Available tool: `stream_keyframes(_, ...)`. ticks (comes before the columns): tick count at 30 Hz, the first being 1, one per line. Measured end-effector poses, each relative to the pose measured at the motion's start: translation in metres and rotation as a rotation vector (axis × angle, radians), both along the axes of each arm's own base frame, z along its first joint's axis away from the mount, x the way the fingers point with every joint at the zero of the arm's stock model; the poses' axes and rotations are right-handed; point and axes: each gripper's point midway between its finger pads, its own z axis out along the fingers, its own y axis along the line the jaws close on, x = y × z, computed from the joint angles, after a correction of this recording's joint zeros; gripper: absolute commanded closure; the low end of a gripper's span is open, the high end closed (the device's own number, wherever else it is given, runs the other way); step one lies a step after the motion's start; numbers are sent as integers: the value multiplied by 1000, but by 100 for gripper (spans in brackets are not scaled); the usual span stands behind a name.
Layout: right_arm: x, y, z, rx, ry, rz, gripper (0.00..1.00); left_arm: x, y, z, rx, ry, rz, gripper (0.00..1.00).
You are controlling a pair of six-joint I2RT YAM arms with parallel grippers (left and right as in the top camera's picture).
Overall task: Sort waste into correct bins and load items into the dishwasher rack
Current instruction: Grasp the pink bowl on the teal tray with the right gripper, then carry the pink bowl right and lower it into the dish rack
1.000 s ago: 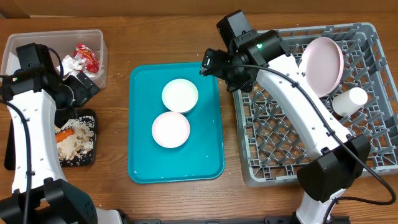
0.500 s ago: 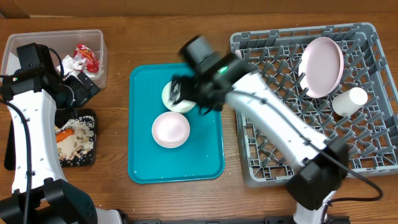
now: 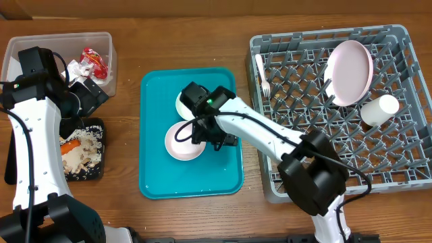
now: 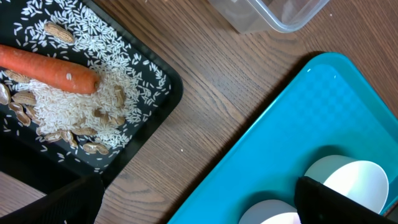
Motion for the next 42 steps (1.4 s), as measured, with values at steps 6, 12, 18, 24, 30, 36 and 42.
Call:
stream_keyframes(6, 0, 10, -13, 60, -4, -1, 51, 0, 0, 0, 0, 0, 0, 0)
stream_keyframes(12, -11, 2, -20, 32, 41, -3, 96, 0, 0, 0, -3, -1, 10, 0)
stream_keyframes(18, -18, -28, 7, -124, 67, -6, 96, 0, 0, 0, -3, -1, 11, 0)
stream_keyframes(24, -15, -110, 100, -465, -119, -127, 96, 0, 0, 0, -4, 0, 10, 0)
stream_keyframes(30, 0, -148, 167, -444, -334, -222, 96, 0, 0, 0, -3, -1, 11, 0)
stream_keyframes(36, -1, -205, 180, -481, -335, -314, 96, 0, 0, 0, -3, 0, 11, 0)
stream_keyframes(42, -37, -344, 203, -593, -348, -742, 96, 0, 0, 0, -3, 0, 11, 0)
